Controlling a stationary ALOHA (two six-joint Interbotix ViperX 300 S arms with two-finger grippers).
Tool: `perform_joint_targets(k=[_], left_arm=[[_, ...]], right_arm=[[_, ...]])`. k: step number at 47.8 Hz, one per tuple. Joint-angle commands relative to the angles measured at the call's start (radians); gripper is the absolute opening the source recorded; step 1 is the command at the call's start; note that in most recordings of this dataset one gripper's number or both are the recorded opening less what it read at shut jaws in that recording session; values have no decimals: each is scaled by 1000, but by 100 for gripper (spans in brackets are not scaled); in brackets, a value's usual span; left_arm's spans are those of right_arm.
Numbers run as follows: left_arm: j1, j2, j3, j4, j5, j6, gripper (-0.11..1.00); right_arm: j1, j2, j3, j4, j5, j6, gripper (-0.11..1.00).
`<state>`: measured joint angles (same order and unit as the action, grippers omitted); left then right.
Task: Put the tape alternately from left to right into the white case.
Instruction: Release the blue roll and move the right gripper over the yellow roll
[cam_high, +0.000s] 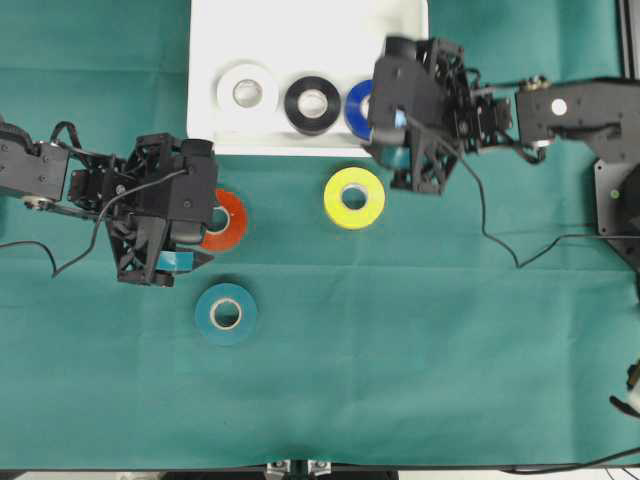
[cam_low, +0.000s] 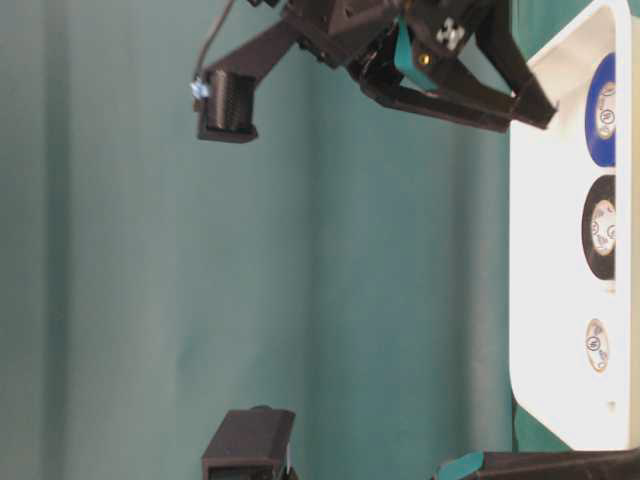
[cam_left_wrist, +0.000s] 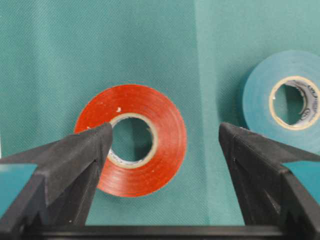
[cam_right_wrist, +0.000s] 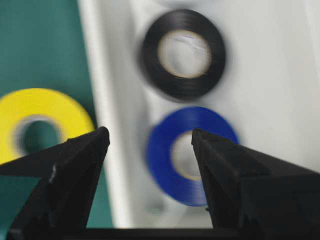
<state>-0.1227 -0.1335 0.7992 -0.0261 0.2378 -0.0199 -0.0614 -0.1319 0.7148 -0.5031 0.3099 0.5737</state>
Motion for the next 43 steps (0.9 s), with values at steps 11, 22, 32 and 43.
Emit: perform_joint_targets(k=[11, 22, 32, 43], left_arm=[[-18, -8, -9, 0, -6, -15, 82], [-23, -2, -5, 0, -6, -23, 82], [-25, 37, -6, -2, -8, -25, 81], [-25, 89, -11, -2, -23, -25, 81]], right_arm=[[84, -23, -11, 3, -3, 3, 73], [89, -23, -9, 3, -5, 3, 73], [91, -21, -9, 3, -8, 3, 73], [92, -12, -9, 3, -18, 3, 73]])
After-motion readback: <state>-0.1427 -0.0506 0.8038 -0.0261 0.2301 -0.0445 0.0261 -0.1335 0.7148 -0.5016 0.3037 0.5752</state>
